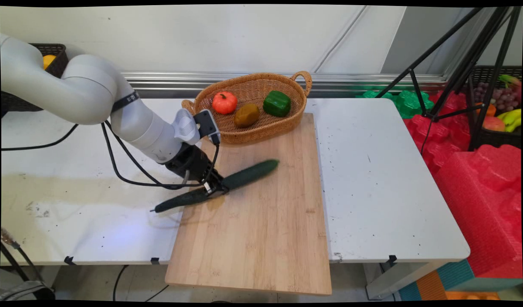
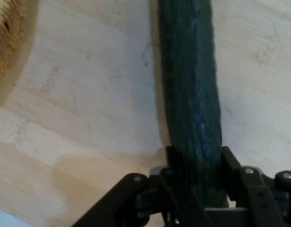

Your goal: Place the picked object in the vegetable basket

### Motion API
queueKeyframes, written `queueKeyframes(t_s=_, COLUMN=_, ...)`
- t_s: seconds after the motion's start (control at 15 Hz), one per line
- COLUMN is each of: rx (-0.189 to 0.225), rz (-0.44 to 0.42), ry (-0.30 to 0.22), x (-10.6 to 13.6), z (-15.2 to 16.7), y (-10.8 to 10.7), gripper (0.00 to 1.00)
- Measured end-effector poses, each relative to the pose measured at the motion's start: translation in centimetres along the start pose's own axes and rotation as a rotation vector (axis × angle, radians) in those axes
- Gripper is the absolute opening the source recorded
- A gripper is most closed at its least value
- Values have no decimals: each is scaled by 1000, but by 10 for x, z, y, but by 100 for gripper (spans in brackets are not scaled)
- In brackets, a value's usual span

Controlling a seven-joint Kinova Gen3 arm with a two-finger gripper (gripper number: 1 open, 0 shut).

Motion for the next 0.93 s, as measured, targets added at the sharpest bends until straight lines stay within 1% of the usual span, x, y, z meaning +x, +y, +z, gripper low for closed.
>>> queueKeyframes(t_s=0.2, rx=11, rz=5, ry=21, x=5, z=-9, y=3, gripper=0)
queueKeyframes(t_s=0.4, rx=28, rz=10, ry=80, x=20, z=-33, y=6, gripper=0)
queueKeyframes(t_s=0.53, rx=47, rz=7, ry=134, x=36, z=-53, y=5, gripper=0)
queueKeyframes(t_s=0.73, rx=78, rz=-7, ry=199, x=59, z=-75, y=-1, gripper=0)
queueKeyframes(t_s=0.93, rx=132, rz=-39, ry=267, x=89, z=-95, y=-19, gripper=0)
